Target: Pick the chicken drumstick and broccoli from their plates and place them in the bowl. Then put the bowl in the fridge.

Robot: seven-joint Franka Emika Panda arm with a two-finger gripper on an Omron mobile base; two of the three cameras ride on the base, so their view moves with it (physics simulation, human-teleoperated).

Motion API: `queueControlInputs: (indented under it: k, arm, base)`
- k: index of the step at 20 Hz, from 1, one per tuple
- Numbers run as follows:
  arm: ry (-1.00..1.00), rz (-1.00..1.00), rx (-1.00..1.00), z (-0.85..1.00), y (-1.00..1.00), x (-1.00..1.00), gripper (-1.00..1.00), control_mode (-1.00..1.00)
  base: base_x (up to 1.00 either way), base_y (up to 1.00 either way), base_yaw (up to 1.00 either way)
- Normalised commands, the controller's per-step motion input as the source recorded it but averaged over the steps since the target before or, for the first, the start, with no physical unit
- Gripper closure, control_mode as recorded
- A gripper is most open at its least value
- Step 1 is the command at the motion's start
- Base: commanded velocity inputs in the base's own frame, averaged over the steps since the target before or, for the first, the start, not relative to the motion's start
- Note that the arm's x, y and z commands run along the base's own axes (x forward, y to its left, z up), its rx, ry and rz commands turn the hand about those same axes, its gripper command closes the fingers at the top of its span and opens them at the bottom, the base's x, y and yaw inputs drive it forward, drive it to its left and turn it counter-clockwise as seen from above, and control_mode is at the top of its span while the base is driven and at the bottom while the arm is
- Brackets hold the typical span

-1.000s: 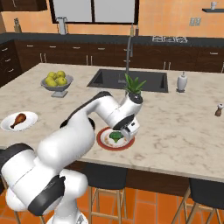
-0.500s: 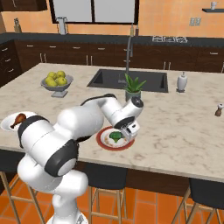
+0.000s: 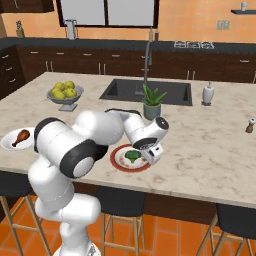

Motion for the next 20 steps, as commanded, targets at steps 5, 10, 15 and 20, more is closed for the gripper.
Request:
queueControlInputs:
  k: [5,10,15,20]
  arm:
    - [0.00,0.00,0.00,-0.20,0.45,0.04,-1.00,-1.00]
    - [0.00,0.00,0.01,-0.31,0.34,0.12,-1.00,-1.00]
    - [0.00,0.00,0.03,-0.40,0.33,0.10,1.00,-1.00]
    - [-0.01,0.00,0.05,-0.24,0.04,-0.04,1.00,-1.00]
  base:
    - [0.00,0.00,0.00]
    - [0.00,0.00,0.00]
    - [0.00,0.00,0.00]
    - [0.00,0.00,0.00]
